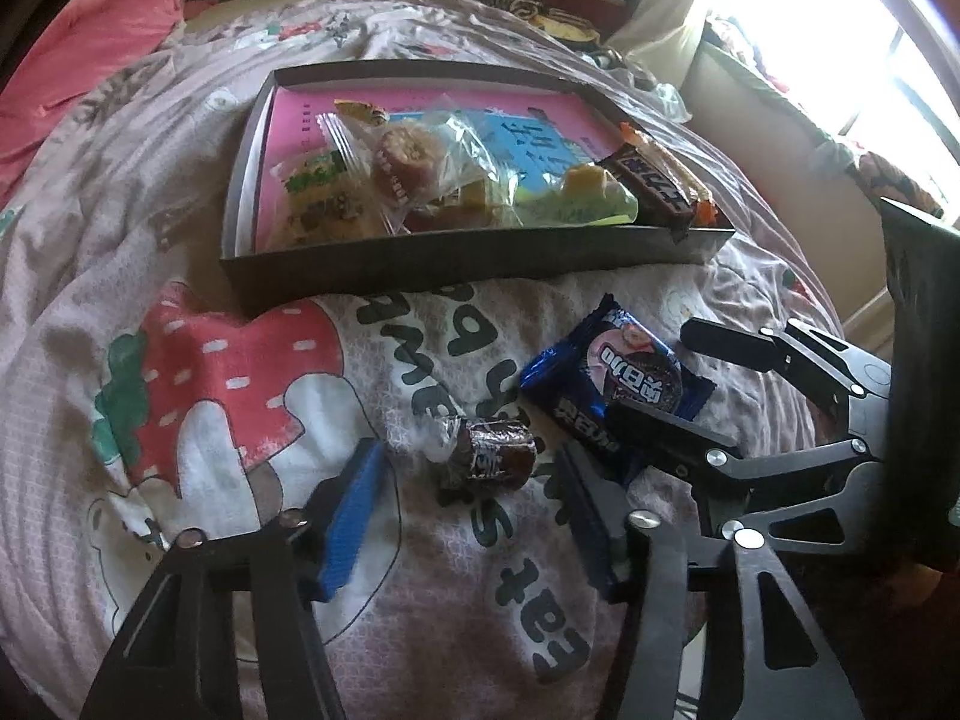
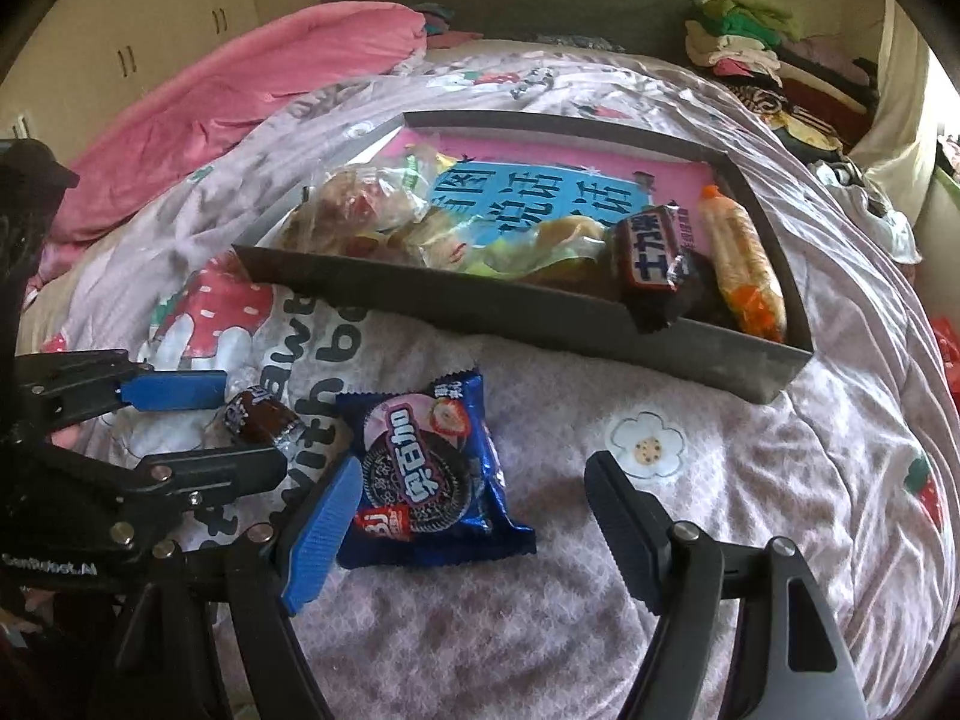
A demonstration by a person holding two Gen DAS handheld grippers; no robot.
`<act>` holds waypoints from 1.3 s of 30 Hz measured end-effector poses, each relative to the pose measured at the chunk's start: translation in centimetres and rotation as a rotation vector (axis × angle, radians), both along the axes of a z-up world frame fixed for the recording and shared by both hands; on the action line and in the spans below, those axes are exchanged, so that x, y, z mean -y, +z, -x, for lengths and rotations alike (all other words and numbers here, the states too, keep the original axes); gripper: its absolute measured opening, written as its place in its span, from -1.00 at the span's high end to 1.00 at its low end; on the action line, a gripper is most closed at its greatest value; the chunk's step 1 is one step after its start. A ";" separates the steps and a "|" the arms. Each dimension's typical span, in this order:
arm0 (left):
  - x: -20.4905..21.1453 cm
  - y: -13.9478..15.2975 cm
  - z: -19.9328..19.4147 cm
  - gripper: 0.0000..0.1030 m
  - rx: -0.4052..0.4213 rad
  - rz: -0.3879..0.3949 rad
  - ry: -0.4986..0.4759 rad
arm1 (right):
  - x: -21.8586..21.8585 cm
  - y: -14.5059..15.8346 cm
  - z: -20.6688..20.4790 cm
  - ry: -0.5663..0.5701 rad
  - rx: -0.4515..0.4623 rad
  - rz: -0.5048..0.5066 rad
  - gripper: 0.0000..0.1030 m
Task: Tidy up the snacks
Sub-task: 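Close left tool on the brown chocolate while right tool grasps the blue cookie packet, lift, then carry and release the brown chocolate in the tray while right tool drops the cookie packet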
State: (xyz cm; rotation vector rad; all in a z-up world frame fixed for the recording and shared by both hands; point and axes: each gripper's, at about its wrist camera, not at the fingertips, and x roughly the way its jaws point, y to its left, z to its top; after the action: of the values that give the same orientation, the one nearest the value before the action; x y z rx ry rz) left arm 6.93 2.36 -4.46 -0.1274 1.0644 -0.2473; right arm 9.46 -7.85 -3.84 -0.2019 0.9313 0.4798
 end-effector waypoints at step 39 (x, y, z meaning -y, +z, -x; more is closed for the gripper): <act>0.1 5.8 -5.0 0.31 0.166 0.115 0.035 | 5.2 6.8 -5.3 -0.180 0.166 -0.202 0.00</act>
State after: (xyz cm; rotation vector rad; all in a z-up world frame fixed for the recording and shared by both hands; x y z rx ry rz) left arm 11.98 2.27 1.35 -0.2244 0.8825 -0.2829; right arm 14.75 -13.01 2.96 0.0260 0.7254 0.3810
